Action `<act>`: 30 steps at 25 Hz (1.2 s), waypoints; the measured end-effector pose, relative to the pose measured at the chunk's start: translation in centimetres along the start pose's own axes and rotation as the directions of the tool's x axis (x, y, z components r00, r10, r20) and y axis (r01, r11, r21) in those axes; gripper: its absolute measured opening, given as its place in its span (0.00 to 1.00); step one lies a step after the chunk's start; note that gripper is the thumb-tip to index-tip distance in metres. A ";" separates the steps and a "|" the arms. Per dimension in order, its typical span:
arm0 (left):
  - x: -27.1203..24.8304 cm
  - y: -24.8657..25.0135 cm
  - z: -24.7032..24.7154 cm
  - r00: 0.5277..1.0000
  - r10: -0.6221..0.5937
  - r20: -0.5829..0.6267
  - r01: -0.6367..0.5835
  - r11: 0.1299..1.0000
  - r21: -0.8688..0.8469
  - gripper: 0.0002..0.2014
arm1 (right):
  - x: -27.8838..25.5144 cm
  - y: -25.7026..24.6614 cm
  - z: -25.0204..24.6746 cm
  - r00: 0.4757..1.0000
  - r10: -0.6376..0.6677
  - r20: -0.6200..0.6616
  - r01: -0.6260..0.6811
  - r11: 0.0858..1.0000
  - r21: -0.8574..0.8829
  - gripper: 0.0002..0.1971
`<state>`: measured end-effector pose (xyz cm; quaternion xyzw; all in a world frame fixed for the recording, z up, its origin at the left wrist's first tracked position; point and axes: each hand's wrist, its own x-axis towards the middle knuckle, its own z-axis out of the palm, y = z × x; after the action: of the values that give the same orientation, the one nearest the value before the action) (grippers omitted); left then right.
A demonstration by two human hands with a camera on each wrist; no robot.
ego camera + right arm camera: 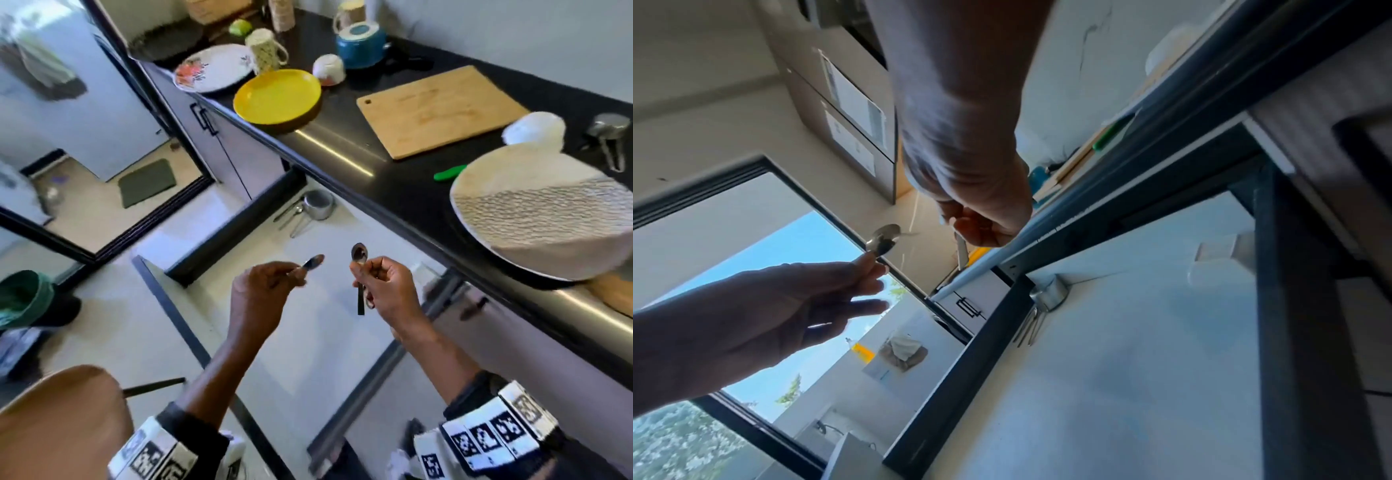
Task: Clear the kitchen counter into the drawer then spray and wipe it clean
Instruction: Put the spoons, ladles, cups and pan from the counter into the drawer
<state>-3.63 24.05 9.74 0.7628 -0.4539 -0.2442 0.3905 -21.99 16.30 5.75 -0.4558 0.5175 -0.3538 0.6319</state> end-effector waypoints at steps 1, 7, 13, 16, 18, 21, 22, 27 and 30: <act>1.1 -0.7 -0.4 0.999 -0.035 0.023 0.033 0.997 0.063 0.05 | 1.1 0.4 1.0 1.000 0.018 0.002 -0.018 1.000 -0.002 0.11; 9.7 -4.4 1.8 0.964 -0.135 0.231 -0.015 0.834 0.552 0.16 | 10.9 4.5 3.5 0.992 0.106 -0.073 -0.110 0.993 -0.053 0.10; 18.6 -8.8 8.6 0.766 -0.339 0.546 0.194 0.932 0.306 0.22 | 16.9 9.6 3.1 0.951 0.187 -0.245 -0.207 0.977 -0.057 0.09; 21.5 -10.9 11.0 0.669 -0.334 0.664 0.302 0.938 0.167 0.21 | 18.3 11.7 3.5 0.933 0.226 -0.281 -0.260 0.962 -0.089 0.09; 23.2 -11.3 11.9 0.638 -0.318 0.701 0.280 0.944 0.173 0.20 | 18.8 12.3 3.3 0.909 0.224 -0.350 -0.272 0.958 -0.092 0.09; 25.9 -12.8 12.8 0.573 -0.335 0.748 0.204 0.942 0.266 0.15 | 19.5 12.8 4.3 0.878 0.212 -0.430 -0.254 0.966 -0.042 0.09; 26.5 -13.2 13.0 0.558 -0.326 0.763 0.153 0.944 0.291 0.12 | 19.6 13.0 5.0 0.871 0.220 -0.439 -0.255 0.967 -0.023 0.09; 28.8 -13.8 15.1 0.599 -0.292 0.745 0.052 0.943 0.328 0.06 | 20.4 13.8 7.5 0.825 0.242 -0.510 -0.301 0.953 -0.035 0.10; 29.8 -14.7 15.8 0.668 -0.289 0.685 0.058 0.939 0.340 0.08 | 22.0 13.7 7.8 0.795 0.234 -0.560 -0.333 0.940 -0.079 0.12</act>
<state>6.19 -4.00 -11.97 0.6919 -0.5261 -0.4930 0.0374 -9.96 2.32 -14.06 -0.3072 0.7661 -0.3227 0.4633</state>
